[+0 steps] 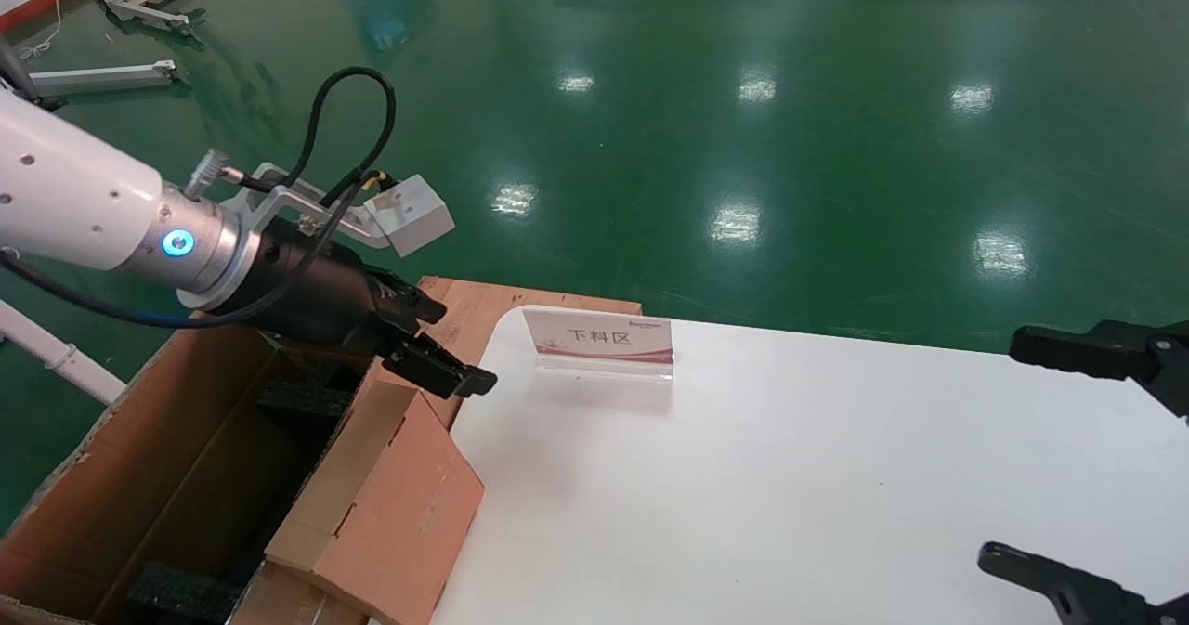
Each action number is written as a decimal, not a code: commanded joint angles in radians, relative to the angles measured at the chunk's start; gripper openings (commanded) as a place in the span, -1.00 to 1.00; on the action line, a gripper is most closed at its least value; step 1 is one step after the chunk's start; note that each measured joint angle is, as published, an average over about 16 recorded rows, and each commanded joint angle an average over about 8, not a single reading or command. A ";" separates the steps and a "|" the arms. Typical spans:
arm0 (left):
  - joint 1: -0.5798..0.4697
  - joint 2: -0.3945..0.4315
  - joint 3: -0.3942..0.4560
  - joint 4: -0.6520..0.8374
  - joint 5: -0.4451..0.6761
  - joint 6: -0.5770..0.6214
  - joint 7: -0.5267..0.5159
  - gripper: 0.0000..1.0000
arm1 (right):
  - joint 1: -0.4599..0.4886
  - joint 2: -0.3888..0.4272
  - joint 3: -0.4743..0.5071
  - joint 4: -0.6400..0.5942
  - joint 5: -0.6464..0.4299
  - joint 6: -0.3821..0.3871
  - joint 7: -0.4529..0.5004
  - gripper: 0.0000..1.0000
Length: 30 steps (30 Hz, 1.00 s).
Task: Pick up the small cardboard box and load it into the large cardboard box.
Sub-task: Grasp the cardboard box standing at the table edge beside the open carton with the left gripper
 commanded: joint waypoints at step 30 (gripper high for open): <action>-0.411 0.063 0.706 0.000 -0.079 -0.006 -0.351 1.00 | 0.000 0.001 -0.002 0.000 0.002 0.001 -0.001 1.00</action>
